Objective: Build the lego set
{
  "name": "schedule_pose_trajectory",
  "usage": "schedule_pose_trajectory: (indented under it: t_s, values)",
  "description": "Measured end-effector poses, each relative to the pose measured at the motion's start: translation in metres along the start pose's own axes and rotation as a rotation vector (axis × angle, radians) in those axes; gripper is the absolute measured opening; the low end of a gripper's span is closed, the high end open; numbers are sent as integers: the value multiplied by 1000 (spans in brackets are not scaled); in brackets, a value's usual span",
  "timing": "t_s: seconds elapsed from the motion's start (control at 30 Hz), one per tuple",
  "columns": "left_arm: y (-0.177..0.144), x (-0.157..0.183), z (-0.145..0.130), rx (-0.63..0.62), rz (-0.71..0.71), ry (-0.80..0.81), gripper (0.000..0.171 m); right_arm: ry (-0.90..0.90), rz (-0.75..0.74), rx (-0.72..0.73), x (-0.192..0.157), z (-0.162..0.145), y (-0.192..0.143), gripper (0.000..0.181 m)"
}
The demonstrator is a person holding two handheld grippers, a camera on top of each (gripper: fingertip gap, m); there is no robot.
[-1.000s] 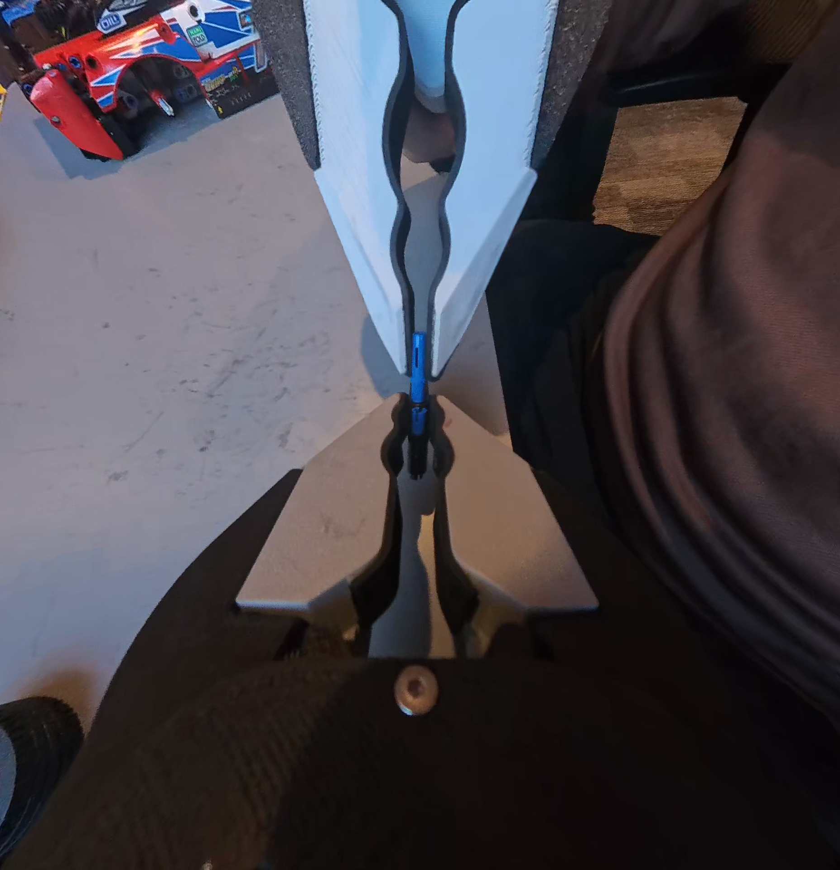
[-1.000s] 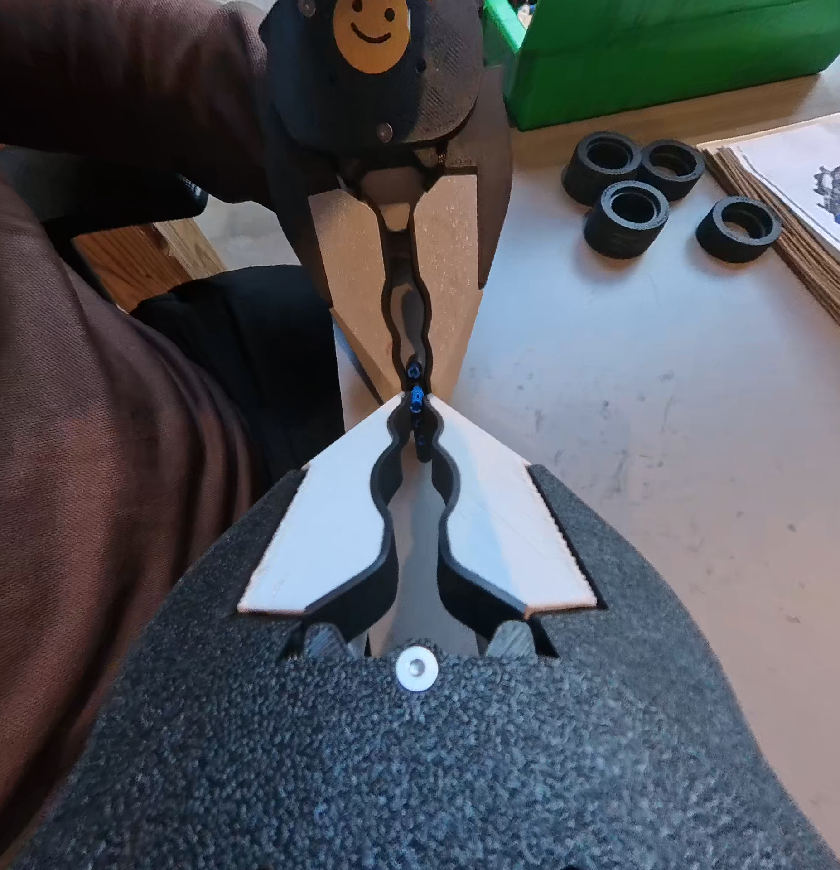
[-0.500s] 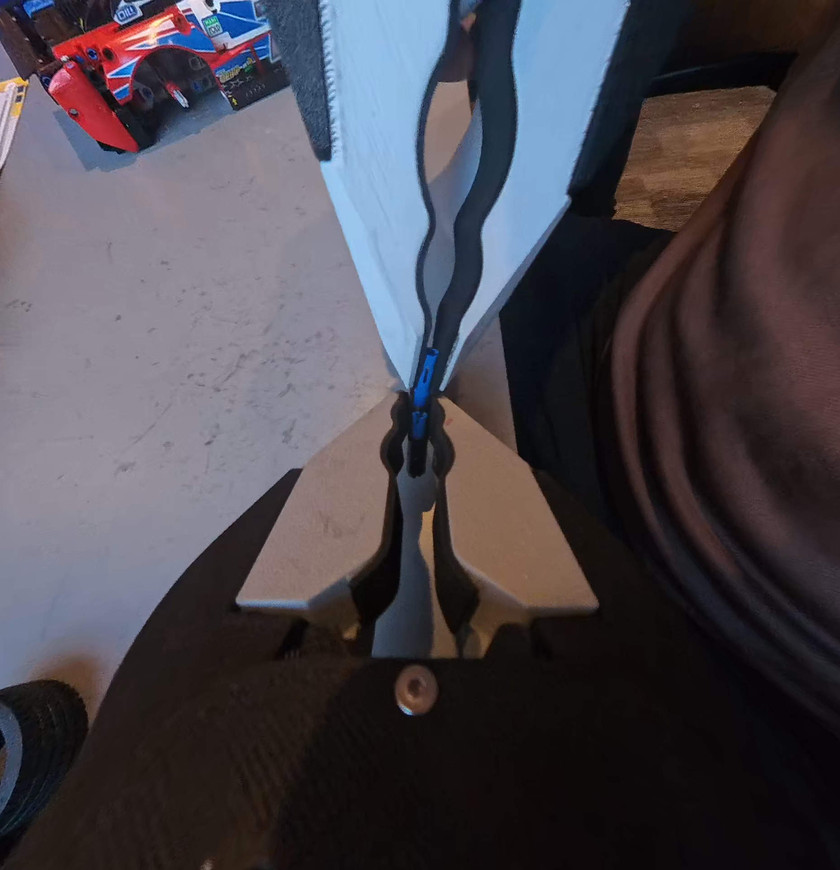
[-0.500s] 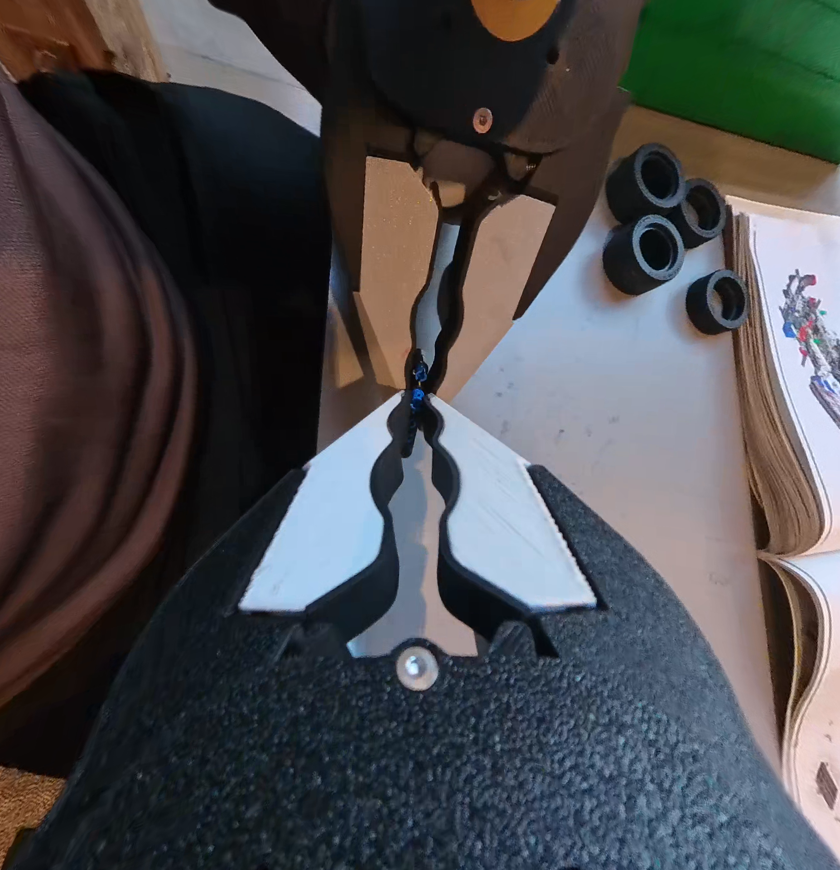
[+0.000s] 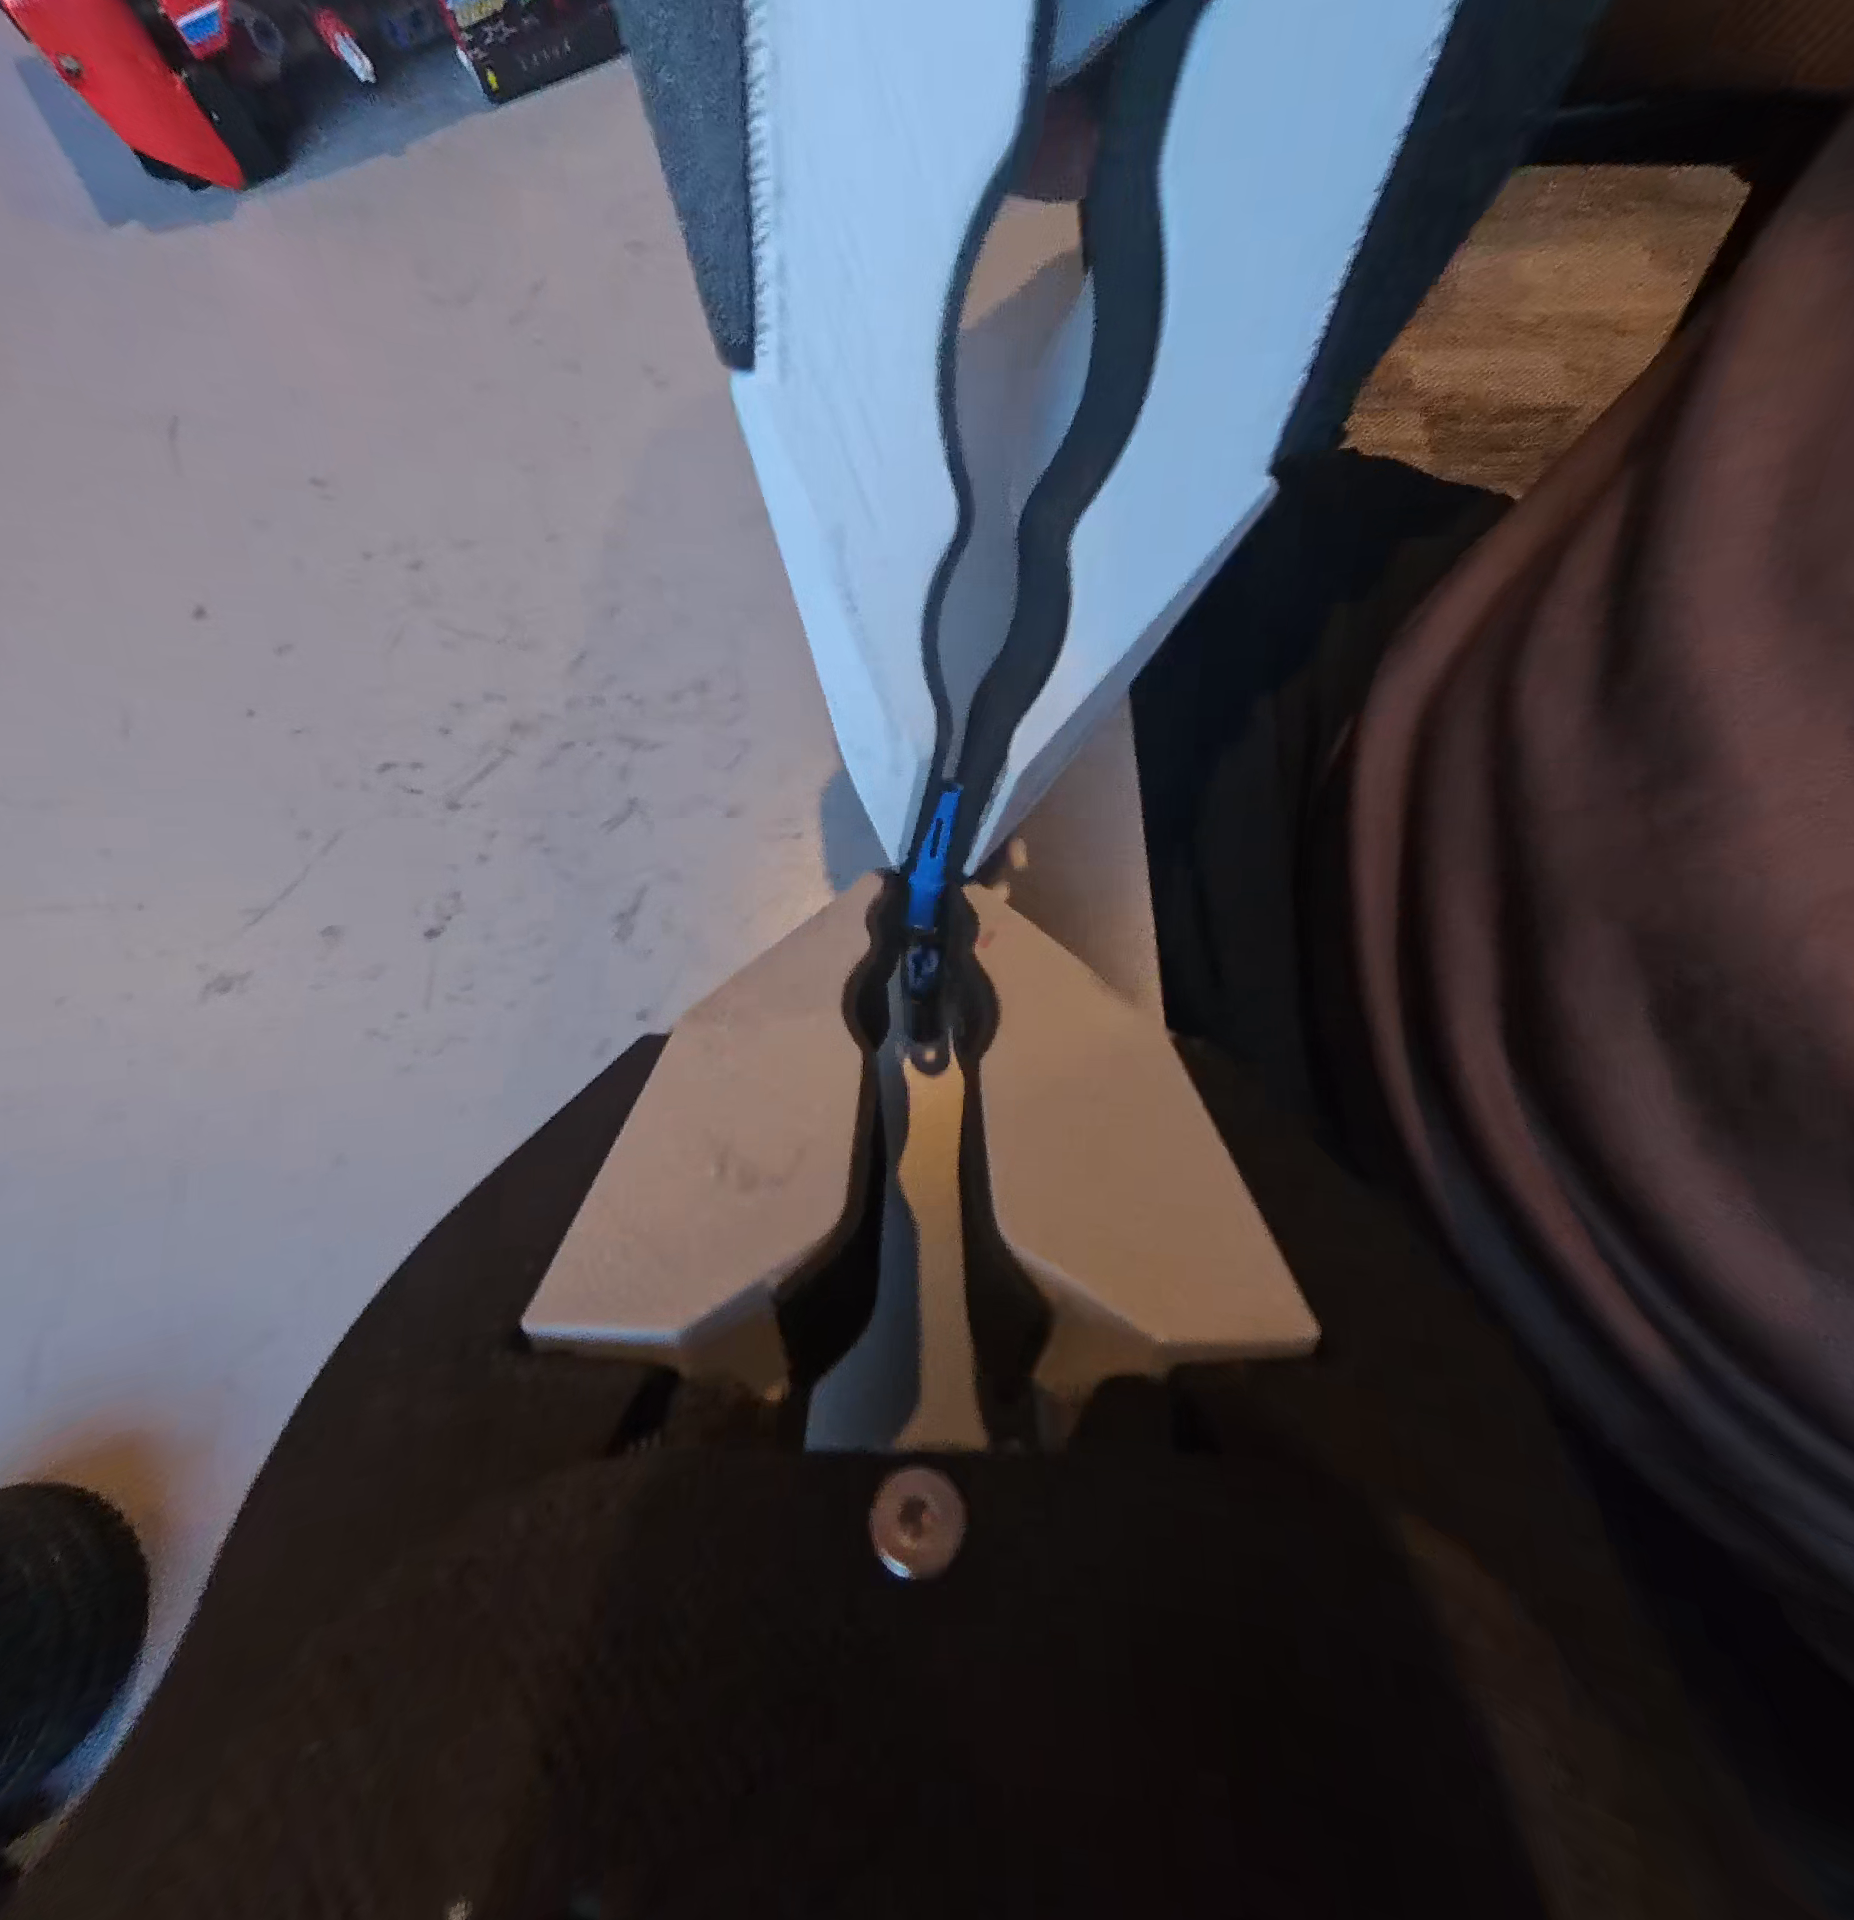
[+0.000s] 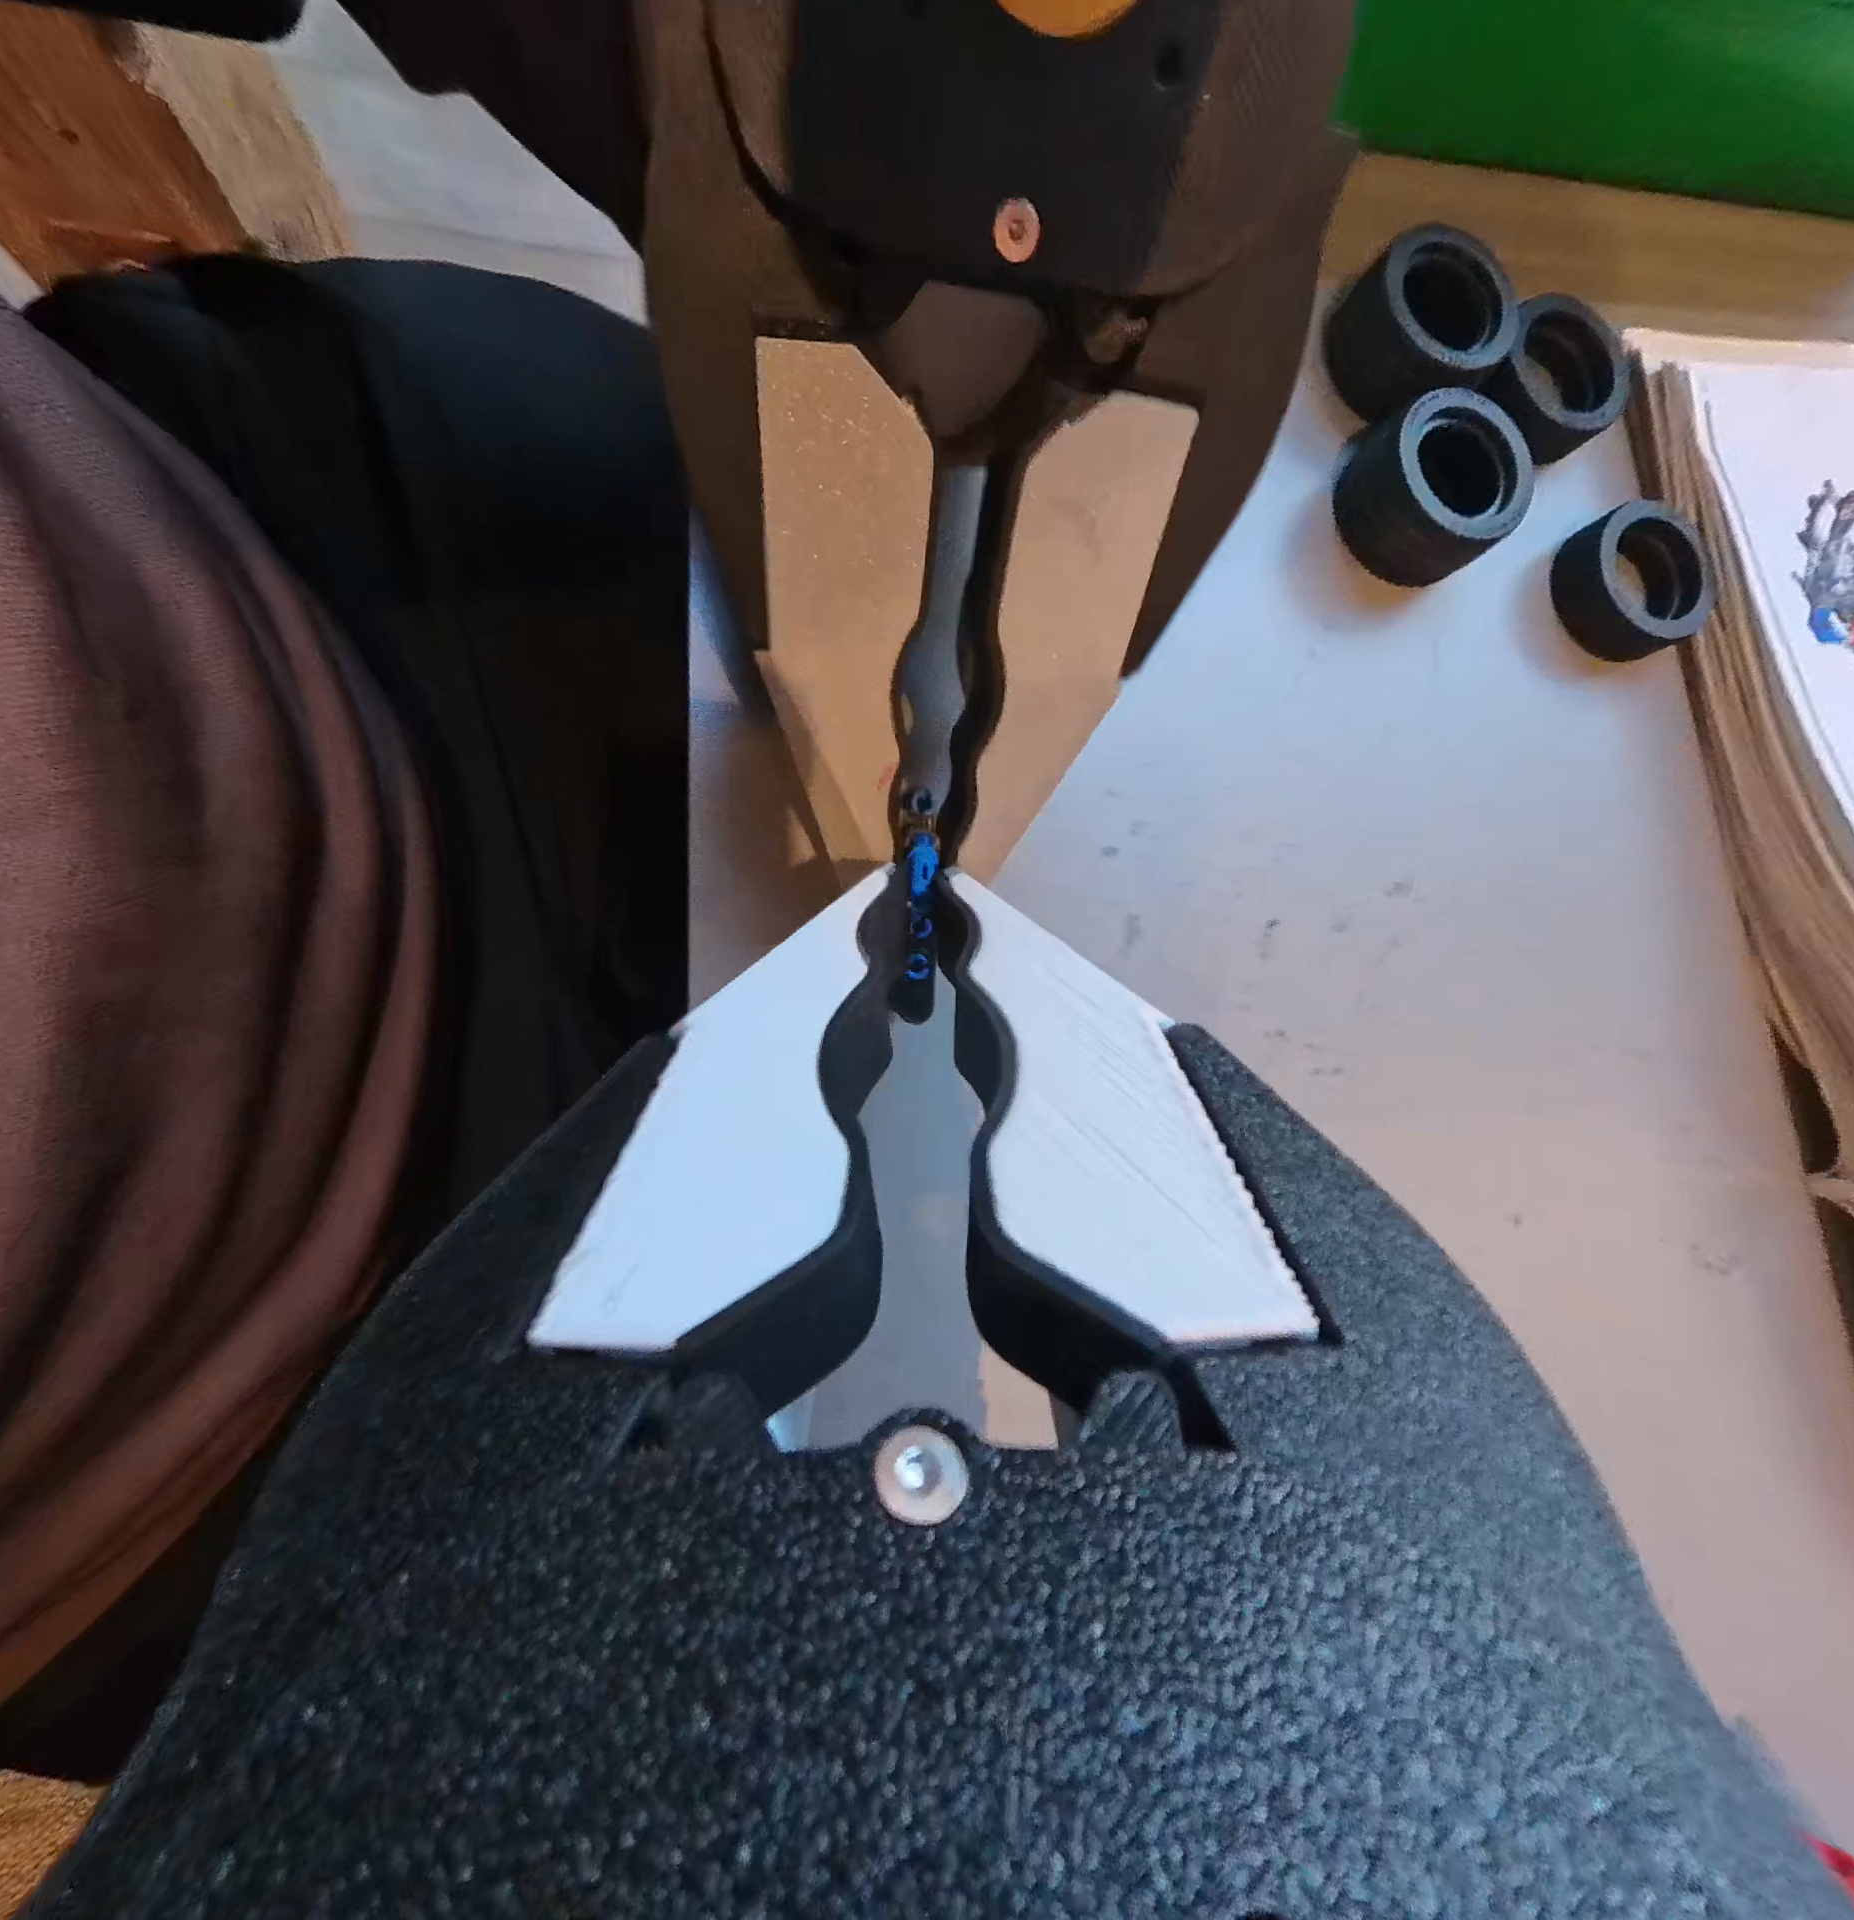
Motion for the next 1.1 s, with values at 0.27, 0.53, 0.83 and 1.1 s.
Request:
schedule_pose_trajectory:
  t_s: [0.27, 0.53, 0.83, 1.1]
  values:
    - [-6, 2, -9, -26, 38, 5, 5, 30, 17, 0, 0, -2, 1, 4]
    - [-10, 0, 0, 47, 42, 9, 5, 156, 133, -86, 10, 3, -7, 4]
    - [-3, -13, -9, -58, 83, -12, 5, 466, 210, -94, 23, -10, -4, 4]
    - [-8, -17, 1, 19, 89, -12, 5, 380, 167, -153, 26, -6, -7, 4]
Point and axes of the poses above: each gripper's, where its closed fingertips meet, y out along the fingers, z out of its top, x = y × z across the jaws, the point moved 3 cm from there along -y, back along the fingers, and after that the axes turned 14 degrees about -z, right-handed, at the moved point
